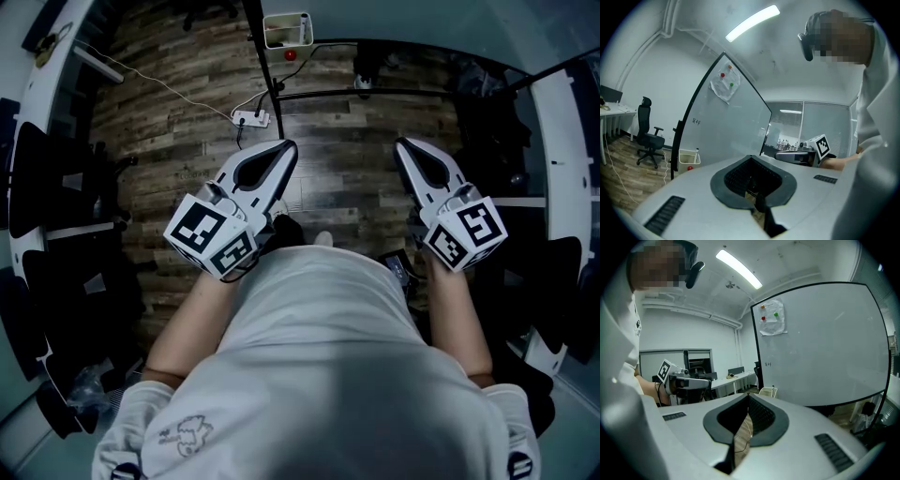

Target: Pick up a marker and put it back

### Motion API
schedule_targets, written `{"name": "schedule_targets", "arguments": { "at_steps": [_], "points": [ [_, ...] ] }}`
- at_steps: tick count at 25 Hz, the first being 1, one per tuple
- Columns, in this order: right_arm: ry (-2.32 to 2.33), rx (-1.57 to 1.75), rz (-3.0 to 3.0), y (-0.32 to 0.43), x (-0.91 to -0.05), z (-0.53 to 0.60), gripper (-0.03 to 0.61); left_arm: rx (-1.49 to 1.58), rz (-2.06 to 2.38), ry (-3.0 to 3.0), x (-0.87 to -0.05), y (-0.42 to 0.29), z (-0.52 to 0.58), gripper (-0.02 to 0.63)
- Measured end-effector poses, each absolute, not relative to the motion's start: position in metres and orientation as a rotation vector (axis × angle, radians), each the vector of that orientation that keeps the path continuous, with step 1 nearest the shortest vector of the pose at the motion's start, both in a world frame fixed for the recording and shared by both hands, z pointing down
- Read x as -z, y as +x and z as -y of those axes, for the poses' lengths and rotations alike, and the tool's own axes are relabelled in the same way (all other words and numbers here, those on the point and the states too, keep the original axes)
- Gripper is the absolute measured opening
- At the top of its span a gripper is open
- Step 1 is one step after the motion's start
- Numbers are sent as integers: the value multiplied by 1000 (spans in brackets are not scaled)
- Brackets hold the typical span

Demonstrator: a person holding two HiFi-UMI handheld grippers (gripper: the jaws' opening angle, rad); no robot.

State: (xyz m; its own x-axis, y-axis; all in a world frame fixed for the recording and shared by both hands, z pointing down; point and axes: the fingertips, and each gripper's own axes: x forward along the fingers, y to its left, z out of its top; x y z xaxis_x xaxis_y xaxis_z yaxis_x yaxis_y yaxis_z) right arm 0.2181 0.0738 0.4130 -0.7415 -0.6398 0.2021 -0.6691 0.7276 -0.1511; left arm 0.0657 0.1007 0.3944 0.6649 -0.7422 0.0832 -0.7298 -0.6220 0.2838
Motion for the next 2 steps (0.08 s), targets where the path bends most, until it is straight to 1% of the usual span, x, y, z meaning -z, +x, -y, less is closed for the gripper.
{"name": "schedule_targets", "arguments": {
  "at_steps": [2],
  "points": [
    [1057,-347,2790,225,-418,-81,12,54,1181,2587,-396,72,-107,5]
  ]
}}
